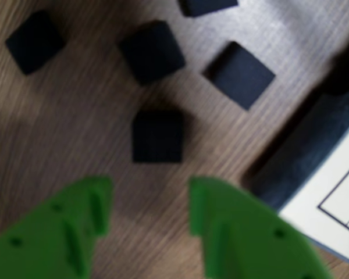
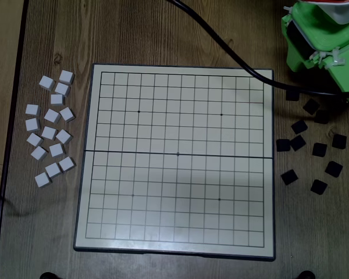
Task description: Grasp a Black stone and put it on the board on position (0,0).
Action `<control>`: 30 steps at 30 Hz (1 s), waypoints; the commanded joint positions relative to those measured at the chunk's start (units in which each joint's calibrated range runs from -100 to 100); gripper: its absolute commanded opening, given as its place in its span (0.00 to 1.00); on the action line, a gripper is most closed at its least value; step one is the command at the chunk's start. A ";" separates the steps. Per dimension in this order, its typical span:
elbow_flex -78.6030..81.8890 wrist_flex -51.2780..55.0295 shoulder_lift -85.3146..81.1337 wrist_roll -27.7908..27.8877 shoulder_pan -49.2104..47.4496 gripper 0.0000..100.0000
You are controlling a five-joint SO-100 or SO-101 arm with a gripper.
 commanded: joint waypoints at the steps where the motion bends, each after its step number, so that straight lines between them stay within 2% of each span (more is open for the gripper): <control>1: -0.13 -0.93 -3.91 -0.59 -0.42 0.12; 30: 2.28 -4.49 -1.62 -1.61 0.13 0.12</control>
